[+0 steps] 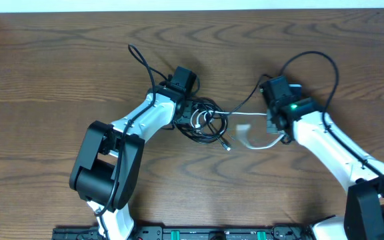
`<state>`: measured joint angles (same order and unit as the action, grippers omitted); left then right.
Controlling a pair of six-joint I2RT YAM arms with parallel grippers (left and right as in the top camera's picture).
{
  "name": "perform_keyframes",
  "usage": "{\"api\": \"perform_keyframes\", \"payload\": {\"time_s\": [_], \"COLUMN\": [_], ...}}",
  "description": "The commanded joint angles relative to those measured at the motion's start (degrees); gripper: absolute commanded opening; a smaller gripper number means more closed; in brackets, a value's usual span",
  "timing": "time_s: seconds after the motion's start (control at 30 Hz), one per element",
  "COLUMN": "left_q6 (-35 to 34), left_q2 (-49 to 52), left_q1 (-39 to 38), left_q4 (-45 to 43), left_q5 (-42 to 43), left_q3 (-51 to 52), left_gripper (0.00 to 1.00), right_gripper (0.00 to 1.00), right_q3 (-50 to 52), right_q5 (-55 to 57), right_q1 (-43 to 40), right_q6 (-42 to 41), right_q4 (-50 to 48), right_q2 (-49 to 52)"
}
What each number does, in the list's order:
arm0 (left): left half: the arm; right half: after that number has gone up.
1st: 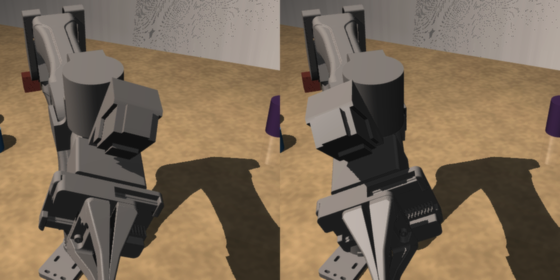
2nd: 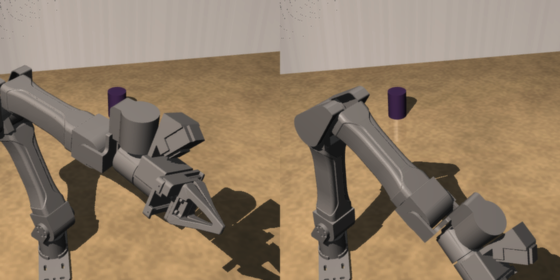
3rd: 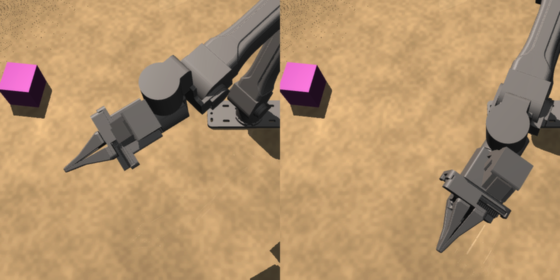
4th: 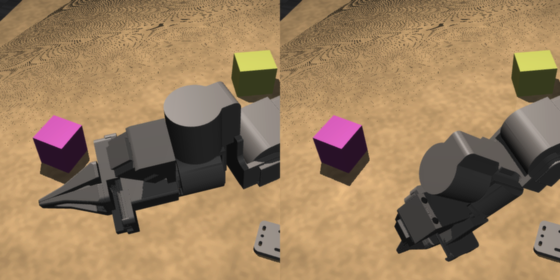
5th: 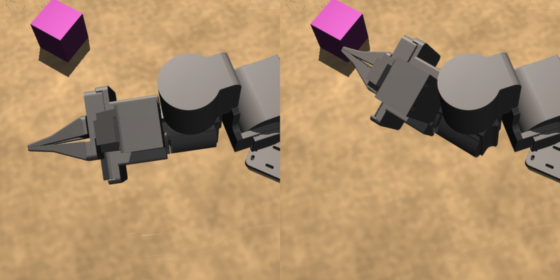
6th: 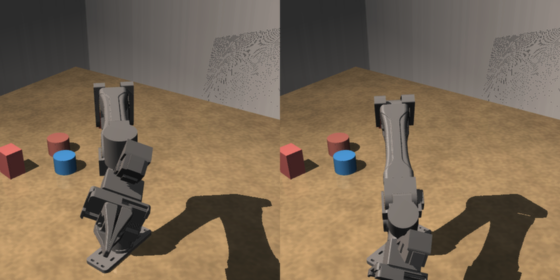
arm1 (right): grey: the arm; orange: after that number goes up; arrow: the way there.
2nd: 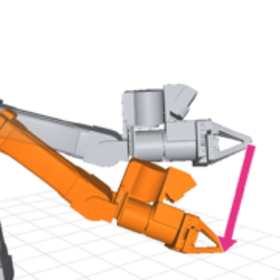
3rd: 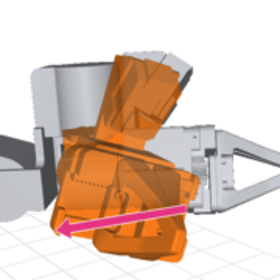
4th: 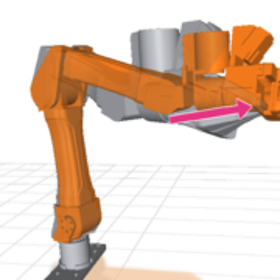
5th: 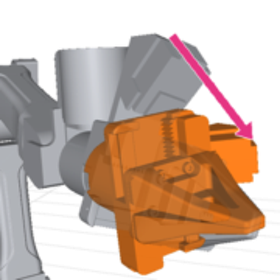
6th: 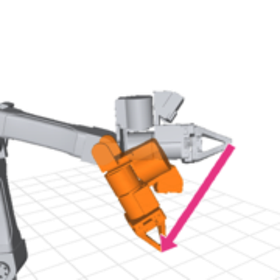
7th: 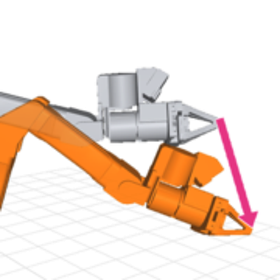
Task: Untangle cables
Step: 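Pull the white cable far right with the right gripper, left gripper holding coil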
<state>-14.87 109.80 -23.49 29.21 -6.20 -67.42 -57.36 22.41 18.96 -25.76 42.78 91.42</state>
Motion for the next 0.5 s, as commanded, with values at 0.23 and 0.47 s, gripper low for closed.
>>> {"api": "perform_keyframes", "payload": {"time_s": [0.23,0.47], "left_q6": [-7.2,-8.6], "left_q2": [1.1,1.1], "left_q1": [7.8,11.1], "left_q4": [3.4,4.2], "left_q5": [-3.9,1.0], "left_q3": [0.3,0.3], "left_gripper": [0.31,0.31], "right_gripper": [0.01,0.01], "right_q3": [4.9,6.7], "right_q5": [4.0,-1.4], "right_q1": [-11.8,-16.9], "right_q6": [-8.0,-4.8], "right_q4": [-1.4,-4.0], "right_q2": [-1.1,-1.1]}}
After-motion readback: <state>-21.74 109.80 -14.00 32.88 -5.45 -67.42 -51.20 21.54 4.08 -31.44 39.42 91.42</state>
